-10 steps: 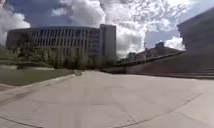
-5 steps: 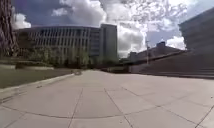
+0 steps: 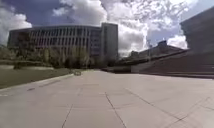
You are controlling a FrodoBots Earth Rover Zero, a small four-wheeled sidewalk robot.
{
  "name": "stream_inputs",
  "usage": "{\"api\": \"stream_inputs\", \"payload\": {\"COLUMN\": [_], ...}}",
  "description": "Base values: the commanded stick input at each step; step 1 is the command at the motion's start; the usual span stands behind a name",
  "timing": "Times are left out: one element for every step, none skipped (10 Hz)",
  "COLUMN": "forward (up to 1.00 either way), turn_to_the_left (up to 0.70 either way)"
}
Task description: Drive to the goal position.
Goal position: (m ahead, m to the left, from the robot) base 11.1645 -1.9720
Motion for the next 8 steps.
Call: {"api": "stream_inputs", "payload": {"forward": [1.00, 1.00, 1.00, 1.00, 1.00, 1.00, 1.00, 1.00], "turn_to_the_left": [-0.39, -0.26, -0.04, 0.01, 0.01, 0.01, 0.01, 0.01]}}
